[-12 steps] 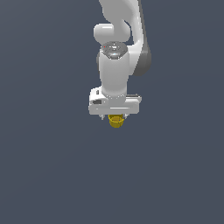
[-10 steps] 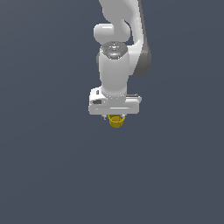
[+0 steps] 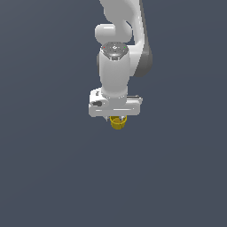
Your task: Pick up the object and move it to a goal position.
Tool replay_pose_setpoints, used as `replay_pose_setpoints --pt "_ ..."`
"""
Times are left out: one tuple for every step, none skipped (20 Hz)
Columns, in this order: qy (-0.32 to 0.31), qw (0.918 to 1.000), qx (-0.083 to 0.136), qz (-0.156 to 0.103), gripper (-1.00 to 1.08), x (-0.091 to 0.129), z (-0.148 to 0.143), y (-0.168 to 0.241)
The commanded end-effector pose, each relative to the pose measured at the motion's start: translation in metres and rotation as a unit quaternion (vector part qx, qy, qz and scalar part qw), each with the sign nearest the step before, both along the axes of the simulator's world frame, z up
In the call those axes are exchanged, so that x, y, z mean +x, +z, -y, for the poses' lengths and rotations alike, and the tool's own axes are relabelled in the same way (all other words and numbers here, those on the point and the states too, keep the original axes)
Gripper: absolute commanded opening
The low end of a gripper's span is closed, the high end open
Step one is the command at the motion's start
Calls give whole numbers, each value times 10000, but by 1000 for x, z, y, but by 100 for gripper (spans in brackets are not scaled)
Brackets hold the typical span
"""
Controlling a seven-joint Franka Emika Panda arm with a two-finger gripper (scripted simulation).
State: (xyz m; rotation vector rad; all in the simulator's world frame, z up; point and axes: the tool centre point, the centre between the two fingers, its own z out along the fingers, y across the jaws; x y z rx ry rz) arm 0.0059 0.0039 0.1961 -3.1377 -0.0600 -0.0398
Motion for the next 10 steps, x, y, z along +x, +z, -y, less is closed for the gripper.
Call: replay_pose_setpoints --pt "49 10000 -8 -45 28 -1 0 -2" --pt "85 9999 -14 -78 28 -1 0 -4" --pt "128 9998 -20 -117 28 -2 0 -5" --pt "178 9997 -27 -163 28 -2 0 -7" --pt "235 9995 -34 -215 28 -3 0 -10" --pt "299 9992 -42 -274 28 -4 0 -12" --pt "370 9987 -50 -340 28 -5 0 -15" --pt "449 9981 -59 -413 28 -7 0 -18" --pt "535 9973 -67 -493 28 -8 0 -21" --pt "629 9963 -74 -580 28 -9 0 -25"
